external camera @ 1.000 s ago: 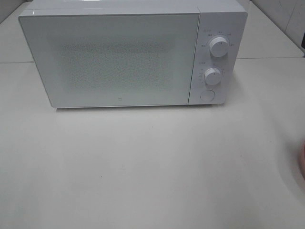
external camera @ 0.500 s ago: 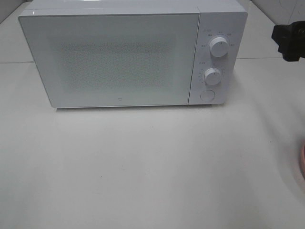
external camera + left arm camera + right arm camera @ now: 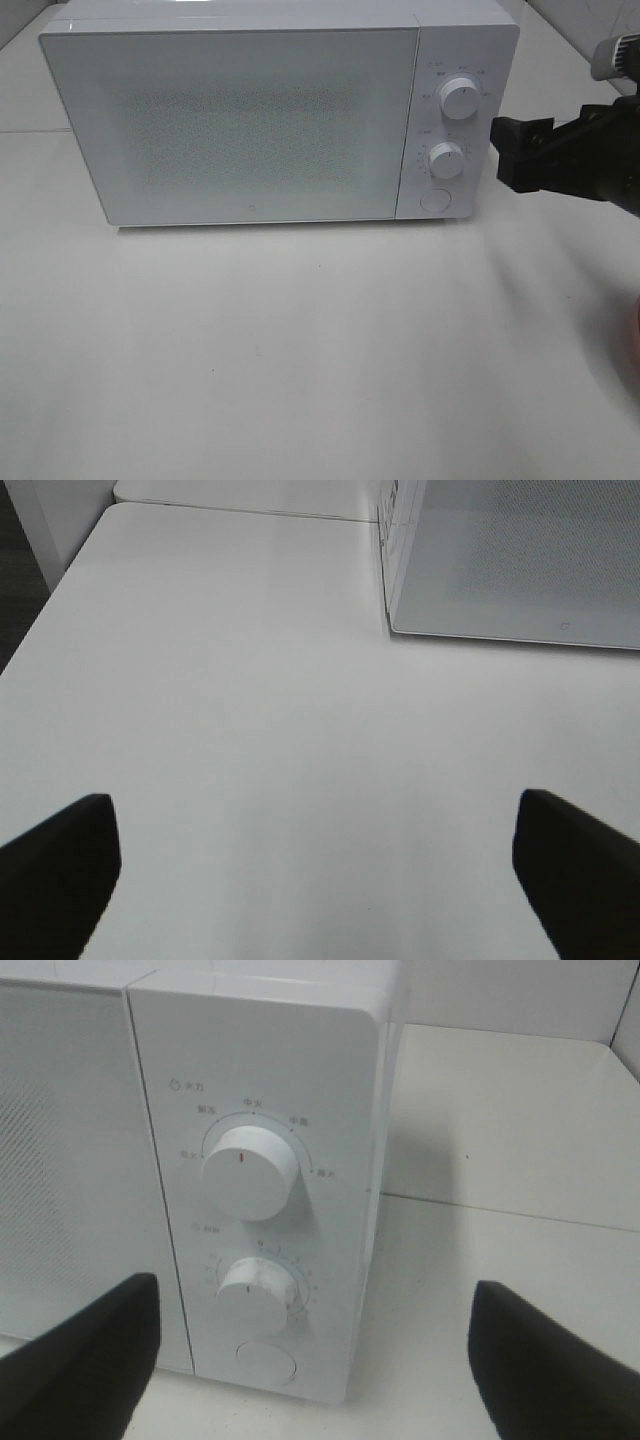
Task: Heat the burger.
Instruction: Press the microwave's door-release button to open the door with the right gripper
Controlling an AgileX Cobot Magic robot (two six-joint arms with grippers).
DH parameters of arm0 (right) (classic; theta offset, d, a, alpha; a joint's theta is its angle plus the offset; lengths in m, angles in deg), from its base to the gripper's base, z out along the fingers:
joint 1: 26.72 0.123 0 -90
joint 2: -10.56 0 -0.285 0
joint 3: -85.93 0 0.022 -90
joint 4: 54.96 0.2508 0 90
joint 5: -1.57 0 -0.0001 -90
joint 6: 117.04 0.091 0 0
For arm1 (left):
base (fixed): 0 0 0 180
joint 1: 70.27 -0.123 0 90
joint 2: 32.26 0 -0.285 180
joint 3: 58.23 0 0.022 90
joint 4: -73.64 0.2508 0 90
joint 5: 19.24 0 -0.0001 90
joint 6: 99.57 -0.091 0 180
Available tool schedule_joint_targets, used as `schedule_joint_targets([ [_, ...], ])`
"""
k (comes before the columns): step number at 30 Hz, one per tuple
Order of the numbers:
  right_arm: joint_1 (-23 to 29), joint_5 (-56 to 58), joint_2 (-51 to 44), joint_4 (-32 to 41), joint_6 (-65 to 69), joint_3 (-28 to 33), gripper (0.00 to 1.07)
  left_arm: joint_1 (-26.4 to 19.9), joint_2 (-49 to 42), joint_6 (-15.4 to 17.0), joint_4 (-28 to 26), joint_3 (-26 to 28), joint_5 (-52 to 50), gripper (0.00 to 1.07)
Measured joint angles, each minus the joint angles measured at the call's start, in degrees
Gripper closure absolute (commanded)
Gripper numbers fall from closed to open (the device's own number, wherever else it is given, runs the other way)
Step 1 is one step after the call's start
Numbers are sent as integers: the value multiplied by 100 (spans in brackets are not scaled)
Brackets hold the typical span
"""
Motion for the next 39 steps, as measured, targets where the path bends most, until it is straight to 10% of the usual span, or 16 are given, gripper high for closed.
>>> schedule_joint_targets([
  [23, 1209, -338, 1100, 1805, -430, -11, 35, 0, 0, 0, 0, 0, 0, 7],
  [39, 1209, -338, 1112, 2017, 5460, -11, 101, 0, 0, 0, 0, 0, 0, 7],
])
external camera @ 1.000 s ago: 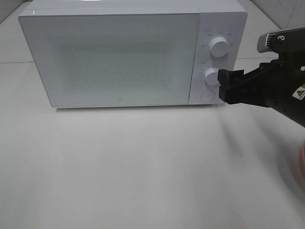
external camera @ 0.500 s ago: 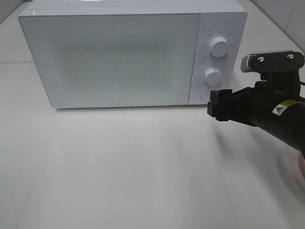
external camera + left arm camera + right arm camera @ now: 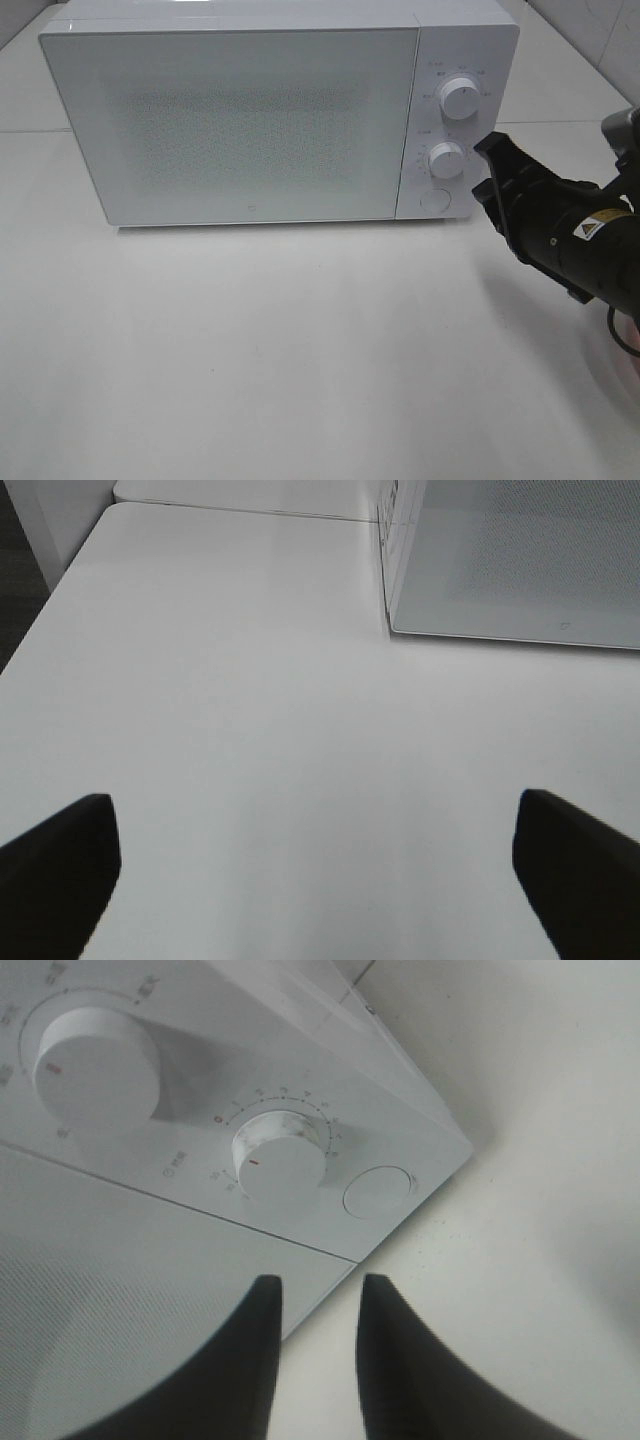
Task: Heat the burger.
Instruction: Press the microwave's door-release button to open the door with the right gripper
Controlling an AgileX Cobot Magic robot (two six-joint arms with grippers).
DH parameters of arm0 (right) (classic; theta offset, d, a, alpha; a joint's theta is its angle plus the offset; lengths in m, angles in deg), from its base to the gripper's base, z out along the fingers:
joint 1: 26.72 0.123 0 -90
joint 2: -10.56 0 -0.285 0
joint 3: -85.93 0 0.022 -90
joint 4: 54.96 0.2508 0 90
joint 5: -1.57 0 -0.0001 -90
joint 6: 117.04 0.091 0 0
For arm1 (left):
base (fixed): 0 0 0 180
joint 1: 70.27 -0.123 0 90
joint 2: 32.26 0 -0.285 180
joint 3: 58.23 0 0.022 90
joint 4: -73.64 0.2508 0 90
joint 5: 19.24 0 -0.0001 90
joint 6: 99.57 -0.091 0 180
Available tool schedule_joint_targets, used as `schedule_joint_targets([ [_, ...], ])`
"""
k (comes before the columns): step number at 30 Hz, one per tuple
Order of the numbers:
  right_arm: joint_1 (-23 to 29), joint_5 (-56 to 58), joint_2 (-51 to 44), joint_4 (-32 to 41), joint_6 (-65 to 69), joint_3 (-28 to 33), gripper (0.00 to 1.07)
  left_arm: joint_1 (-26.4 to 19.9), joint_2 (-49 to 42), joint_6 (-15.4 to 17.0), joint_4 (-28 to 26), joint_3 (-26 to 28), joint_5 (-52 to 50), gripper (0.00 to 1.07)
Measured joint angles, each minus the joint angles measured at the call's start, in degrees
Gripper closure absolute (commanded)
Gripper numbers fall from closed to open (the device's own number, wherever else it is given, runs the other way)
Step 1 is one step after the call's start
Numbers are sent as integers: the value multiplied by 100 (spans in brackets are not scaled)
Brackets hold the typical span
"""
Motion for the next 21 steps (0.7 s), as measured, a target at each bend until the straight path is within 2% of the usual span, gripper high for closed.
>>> schedule_joint_targets([
  [3, 0, 0, 0, 0, 309, 0, 105, 0, 0, 0, 0, 0, 0, 7],
  [5, 0, 17, 0, -6, 1467, 0, 107, 0, 0, 0, 0, 0, 0, 7],
  [8, 0, 46, 0, -63, 1960, 0, 107, 0, 0, 0, 0, 0, 0, 7],
  [21, 0, -80, 321, -69, 2469, -6, 107, 0, 0, 0, 0, 0, 0, 7],
])
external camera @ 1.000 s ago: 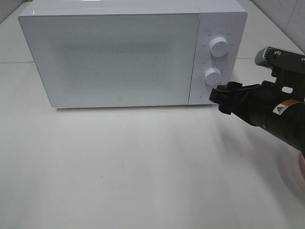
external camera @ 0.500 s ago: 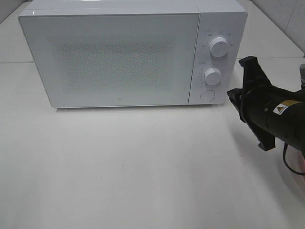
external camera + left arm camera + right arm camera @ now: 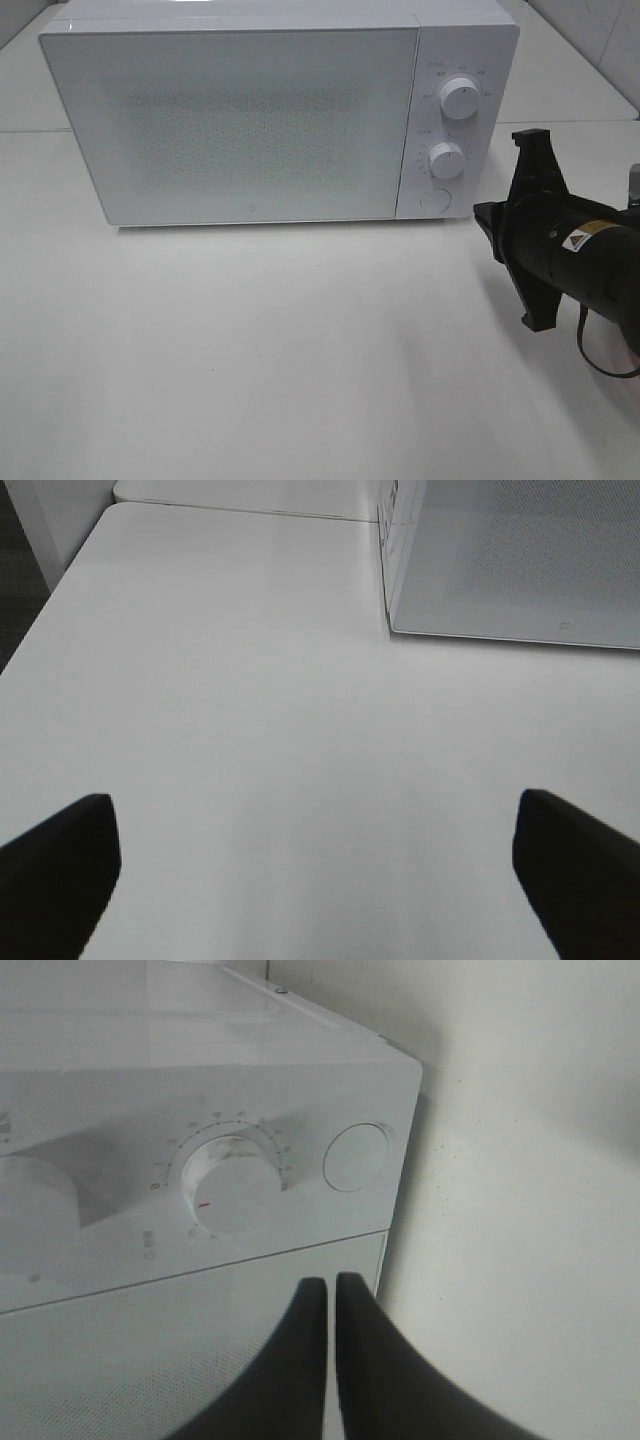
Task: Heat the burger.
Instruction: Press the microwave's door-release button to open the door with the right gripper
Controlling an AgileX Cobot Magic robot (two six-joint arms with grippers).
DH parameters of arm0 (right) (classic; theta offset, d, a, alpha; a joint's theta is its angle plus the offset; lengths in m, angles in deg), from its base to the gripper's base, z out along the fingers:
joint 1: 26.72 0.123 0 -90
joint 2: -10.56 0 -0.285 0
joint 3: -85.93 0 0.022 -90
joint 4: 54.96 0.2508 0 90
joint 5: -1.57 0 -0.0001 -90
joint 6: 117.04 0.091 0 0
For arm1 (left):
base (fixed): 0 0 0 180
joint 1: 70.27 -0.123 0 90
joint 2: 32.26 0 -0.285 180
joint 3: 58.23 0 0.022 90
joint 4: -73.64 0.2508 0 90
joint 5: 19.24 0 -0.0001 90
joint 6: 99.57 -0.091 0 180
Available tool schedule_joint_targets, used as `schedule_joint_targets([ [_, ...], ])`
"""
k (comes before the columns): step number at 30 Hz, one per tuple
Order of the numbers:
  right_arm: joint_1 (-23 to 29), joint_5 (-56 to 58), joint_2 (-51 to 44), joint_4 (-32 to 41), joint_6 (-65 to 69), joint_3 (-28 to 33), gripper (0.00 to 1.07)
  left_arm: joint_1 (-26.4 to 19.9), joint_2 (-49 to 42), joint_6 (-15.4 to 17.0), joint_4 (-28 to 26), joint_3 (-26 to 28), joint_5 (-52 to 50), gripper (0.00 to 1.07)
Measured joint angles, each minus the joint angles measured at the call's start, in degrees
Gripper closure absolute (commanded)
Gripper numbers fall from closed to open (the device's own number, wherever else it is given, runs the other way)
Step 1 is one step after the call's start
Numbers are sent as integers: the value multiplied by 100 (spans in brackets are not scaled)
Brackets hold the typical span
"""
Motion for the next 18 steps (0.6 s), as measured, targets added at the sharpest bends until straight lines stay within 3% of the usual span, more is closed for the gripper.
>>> schedule_joint_targets([
  [18, 0, -871, 1295, -367, 762, -539, 107, 0, 0, 0, 0, 0, 0, 7],
])
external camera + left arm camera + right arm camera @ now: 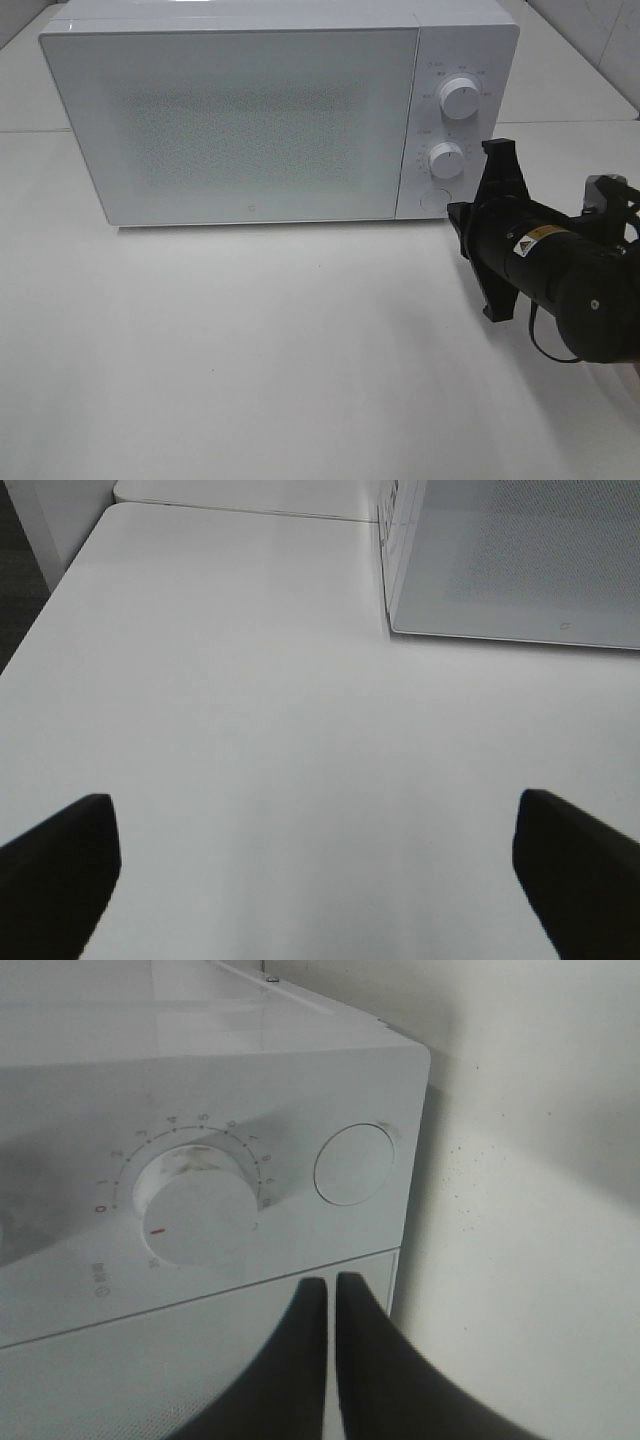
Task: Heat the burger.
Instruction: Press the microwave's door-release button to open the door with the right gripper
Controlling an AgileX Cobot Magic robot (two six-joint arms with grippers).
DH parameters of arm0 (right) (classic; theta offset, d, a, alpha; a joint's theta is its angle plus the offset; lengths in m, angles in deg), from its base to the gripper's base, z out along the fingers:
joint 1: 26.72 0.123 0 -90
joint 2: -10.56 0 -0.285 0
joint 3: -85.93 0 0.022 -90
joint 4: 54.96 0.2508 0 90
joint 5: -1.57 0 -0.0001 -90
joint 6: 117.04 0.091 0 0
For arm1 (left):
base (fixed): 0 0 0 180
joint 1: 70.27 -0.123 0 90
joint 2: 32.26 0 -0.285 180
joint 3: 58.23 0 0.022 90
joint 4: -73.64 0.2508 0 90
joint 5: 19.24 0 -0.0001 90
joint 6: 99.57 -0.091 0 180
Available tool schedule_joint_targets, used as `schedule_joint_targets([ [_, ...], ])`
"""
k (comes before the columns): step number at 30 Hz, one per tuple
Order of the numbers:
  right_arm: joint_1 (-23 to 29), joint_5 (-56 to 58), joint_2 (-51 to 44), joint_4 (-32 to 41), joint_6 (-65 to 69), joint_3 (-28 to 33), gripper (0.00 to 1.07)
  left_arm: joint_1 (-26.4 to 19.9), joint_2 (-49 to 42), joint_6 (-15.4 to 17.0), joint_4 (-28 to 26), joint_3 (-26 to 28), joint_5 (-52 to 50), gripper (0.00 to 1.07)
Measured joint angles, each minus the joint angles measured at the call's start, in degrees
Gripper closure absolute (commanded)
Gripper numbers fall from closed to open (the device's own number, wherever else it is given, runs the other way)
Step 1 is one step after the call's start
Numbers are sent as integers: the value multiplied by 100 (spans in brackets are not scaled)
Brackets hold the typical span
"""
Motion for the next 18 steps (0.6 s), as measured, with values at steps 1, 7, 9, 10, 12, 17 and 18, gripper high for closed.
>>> schedule_joint_targets([
  [1, 0, -23, 80, 0, 34, -57, 107, 0, 0, 0, 0, 0, 0, 7],
  [7, -235, -63, 504, -223, 69, -476, 107, 0, 0, 0, 0, 0, 0, 7],
  [9, -327, -69, 607, -264, 69, -579, 107, 0, 0, 0, 0, 0, 0, 7],
  [10, -355, -69, 653, -281, 69, -630, 107, 0, 0, 0, 0, 0, 0, 7],
  [12, -378, -69, 739, -315, 80, -733, 107, 0, 0, 0, 0, 0, 0, 7],
  [17, -447, -103, 980, -390, 92, -922, 107, 0, 0, 0, 0, 0, 0, 7],
  [18, -481, -103, 1031, -418, 109, -957, 107, 0, 0, 0, 0, 0, 0, 7],
])
